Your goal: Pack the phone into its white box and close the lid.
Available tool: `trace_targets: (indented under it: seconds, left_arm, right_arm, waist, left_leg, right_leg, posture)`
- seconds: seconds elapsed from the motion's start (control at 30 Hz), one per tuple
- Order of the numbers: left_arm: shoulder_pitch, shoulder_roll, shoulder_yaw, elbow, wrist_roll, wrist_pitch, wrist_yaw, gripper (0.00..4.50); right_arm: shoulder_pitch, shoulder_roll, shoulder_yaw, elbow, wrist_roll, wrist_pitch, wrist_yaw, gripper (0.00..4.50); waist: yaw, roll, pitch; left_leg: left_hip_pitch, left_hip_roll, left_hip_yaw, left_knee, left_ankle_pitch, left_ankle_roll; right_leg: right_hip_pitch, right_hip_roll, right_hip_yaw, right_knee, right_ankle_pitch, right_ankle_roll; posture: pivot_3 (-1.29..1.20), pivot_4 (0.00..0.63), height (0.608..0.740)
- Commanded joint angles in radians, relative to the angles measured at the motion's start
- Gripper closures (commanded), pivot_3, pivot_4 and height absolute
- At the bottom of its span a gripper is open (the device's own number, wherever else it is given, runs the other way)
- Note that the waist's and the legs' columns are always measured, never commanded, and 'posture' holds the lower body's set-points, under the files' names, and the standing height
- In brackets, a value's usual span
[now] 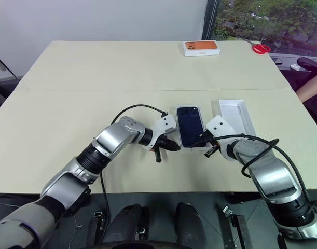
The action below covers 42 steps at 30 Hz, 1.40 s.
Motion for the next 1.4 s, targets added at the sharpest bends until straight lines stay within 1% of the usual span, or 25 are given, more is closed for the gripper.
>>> trace_targets:
  seconds: [0.03,0.17,0.43,0.77,0.87,0.93,0.97,1.07,1.1,1.17,1.27,1.37,1.4]
  left_arm:
    - [0.003,-0.009,-0.006,-0.078,-0.021,0.001,-0.025,4.46]
    - [0.017,0.001,-0.008,-0.108,-0.023,0.016,-0.036,4.46]
    - [0.019,0.011,-0.001,-0.099,-0.013,0.022,-0.035,4.46]
    - [0.027,0.045,0.015,-0.113,-0.015,0.024,-0.037,4.46]
    - [0.034,0.068,0.027,-0.136,-0.023,0.033,-0.038,4.46]
    - [0.043,0.091,0.043,-0.163,-0.037,0.038,-0.044,4.50]
    - [0.053,0.109,0.075,-0.190,-0.060,0.044,-0.051,4.50]
    - [0.071,0.146,0.132,-0.241,-0.104,0.056,-0.059,4.50]
    - [0.094,0.169,0.171,-0.266,-0.127,0.018,-0.076,4.50]
    - [0.126,0.197,0.222,-0.296,-0.154,-0.040,-0.097,4.50]
    - [0.184,0.218,0.285,-0.291,-0.163,-0.221,-0.134,4.50]
    - [0.220,0.212,0.321,-0.261,-0.163,-0.354,-0.147,4.50]
    - [0.233,0.232,0.329,-0.240,-0.161,-0.397,-0.177,4.50]
  right_arm:
    - [0.015,-0.005,0.012,-0.088,0.051,0.006,0.038,4.50]
    - [0.027,-0.008,0.007,-0.103,0.058,0.017,0.037,4.50]
    - [0.030,-0.011,0.003,-0.123,0.075,0.036,0.039,4.50]
    - [0.040,-0.032,-0.006,-0.132,0.088,0.037,0.043,4.50]
    - [0.038,-0.050,-0.040,-0.123,0.093,0.036,0.047,4.50]
    - [0.028,-0.065,-0.082,-0.123,0.105,0.043,0.059,3.97]
    - [0.011,-0.068,-0.129,-0.129,0.127,0.064,0.073,3.64]
    - [-0.030,-0.074,-0.205,-0.131,0.157,0.106,0.077,2.32]
    - [-0.093,-0.050,-0.233,-0.092,0.149,0.196,0.043,1.83]
    - [-0.177,-0.016,-0.266,-0.038,0.144,0.301,0.000,1.83]
    - [-0.271,0.022,-0.250,0.066,0.142,0.384,-0.034,1.83]
    - [-0.317,0.040,-0.237,0.134,0.133,0.424,-0.067,1.83]
    - [-0.338,0.050,-0.231,0.183,0.128,0.429,-0.081,1.83]
  waist:
    - [0.001,0.000,0.000]
    - [0.001,0.000,0.000]
    - [0.001,0.000,0.000]
    - [0.000,0.000,0.000]
    - [0.001,0.000,0.000]
    - [0.000,0.000,0.000]
    - [0.000,0.000,0.000]
    - [0.000,0.000,0.000]
    - [-0.002,0.000,0.000]
    - [-0.004,0.001,0.000]
    - [0.000,0.001,-0.001]
    - [0.006,0.001,-0.001]
    - [0.004,0.001,-0.001]
  left_leg:
    - [0.000,0.000,0.000,0.000,0.000,0.000]
    - [0.000,0.000,0.000,0.000,0.000,0.000]
    - [0.000,0.000,0.000,0.000,0.000,0.000]
    - [0.000,0.000,0.000,0.000,0.000,0.000]
    - [0.000,0.000,0.000,0.000,0.000,0.000]
    - [0.000,0.000,0.000,0.000,0.000,0.000]
    - [0.000,0.000,0.000,0.000,0.000,0.000]
    - [0.000,0.000,0.000,0.000,0.000,0.000]
    - [0.000,0.001,0.000,0.001,0.000,0.000]
    - [0.001,0.001,0.001,0.001,0.000,0.000]
    - [0.001,0.001,0.000,0.000,0.000,0.000]
    - [0.001,0.001,0.000,0.000,0.000,0.000]
    - [0.000,0.001,0.000,0.000,0.000,0.000]
  right_leg:
    - [0.000,0.000,0.000,0.000,0.000,0.000]
    - [0.000,0.000,0.000,0.000,0.000,0.000]
    - [0.000,0.000,0.000,0.000,0.000,0.000]
    - [0.000,0.000,0.000,0.000,0.000,0.000]
    - [0.000,0.000,0.000,0.000,0.000,0.000]
    - [0.000,0.000,0.000,0.000,0.000,0.000]
    - [0.000,0.000,0.000,0.000,0.000,0.000]
    - [0.000,0.000,0.000,0.001,0.000,0.000]
    - [0.000,0.000,0.000,0.001,0.000,0.000]
    - [0.000,0.000,0.001,0.001,0.000,0.000]
    - [0.000,-0.001,0.001,0.001,0.000,-0.001]
    - [0.000,-0.003,0.001,0.000,-0.001,-0.003]
    - [0.000,-0.003,0.001,0.000,-0.001,-0.003]
  posture:
    - [0.00,0.150,0.740]
    - [0.00,0.150,0.740]
    - [0.00,0.150,0.740]
    - [0.00,0.150,0.740]
    - [0.00,0.150,0.740]
    - [0.00,0.150,0.740]
    - [0.00,0.150,0.740]
    - [0.00,0.150,0.740]
    - [0.00,0.150,0.740]
    - [0.00,0.150,0.740]
    - [0.00,0.150,0.740]
    - [0.00,0.150,0.740]
    - [0.00,0.150,0.740]
